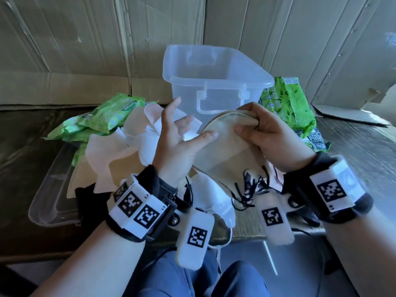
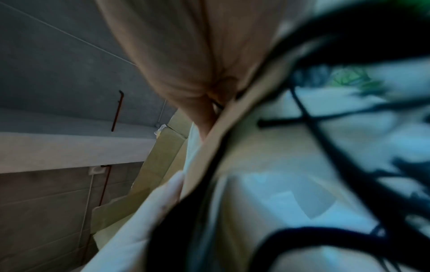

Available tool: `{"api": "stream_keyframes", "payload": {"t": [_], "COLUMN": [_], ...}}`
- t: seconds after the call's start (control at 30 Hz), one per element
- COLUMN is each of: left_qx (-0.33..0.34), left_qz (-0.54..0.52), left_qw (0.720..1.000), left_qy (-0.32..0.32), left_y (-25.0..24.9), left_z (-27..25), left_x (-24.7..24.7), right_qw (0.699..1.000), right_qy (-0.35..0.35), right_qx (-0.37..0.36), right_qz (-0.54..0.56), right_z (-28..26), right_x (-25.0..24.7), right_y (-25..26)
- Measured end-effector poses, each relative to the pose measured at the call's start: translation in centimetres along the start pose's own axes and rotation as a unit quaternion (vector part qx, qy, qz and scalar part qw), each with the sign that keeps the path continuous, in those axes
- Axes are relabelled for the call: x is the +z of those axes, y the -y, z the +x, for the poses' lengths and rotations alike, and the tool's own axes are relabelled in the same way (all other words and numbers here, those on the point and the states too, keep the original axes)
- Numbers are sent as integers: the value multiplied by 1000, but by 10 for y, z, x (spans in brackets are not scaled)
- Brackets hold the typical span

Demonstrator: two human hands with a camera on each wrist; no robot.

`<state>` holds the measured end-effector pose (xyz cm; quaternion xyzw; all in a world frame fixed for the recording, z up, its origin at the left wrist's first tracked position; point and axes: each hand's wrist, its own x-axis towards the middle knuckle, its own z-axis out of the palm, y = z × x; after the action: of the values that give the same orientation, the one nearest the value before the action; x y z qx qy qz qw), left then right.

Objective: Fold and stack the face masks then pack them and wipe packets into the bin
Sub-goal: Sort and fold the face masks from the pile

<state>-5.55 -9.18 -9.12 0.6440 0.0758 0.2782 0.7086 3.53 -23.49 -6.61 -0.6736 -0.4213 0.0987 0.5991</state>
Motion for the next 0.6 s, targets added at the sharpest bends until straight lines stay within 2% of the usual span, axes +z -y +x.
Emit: {"api": "stream_keyframes", "payload": {"t": [0.07, 0.23, 0.4, 0.53, 0.6], "left_qx": [8, 22, -1, -7, -2], "left_qz": [3, 46, 74, 85, 96], "left_qw": [999, 992, 985, 983, 984], "left_qy": [43, 111, 156, 164, 148], "left_y": [-1, 1, 5, 6, 7], "left_z": [1, -3, -8, -10, -10], "left_x": [-1, 8, 16, 14, 12], "right_qw": [1000, 997, 990, 972, 974], "right_qy": [9, -71, -114, -55, -35], "right_qx": [2, 7, -5, -32, -10], "right_qz": [-17, -11, -86, -224, -223], "right_z": [2, 1, -3, -11, -17], "right_x": [-2, -1, 7, 7, 1], "right_y": [3, -1, -7, -6, -4]}}
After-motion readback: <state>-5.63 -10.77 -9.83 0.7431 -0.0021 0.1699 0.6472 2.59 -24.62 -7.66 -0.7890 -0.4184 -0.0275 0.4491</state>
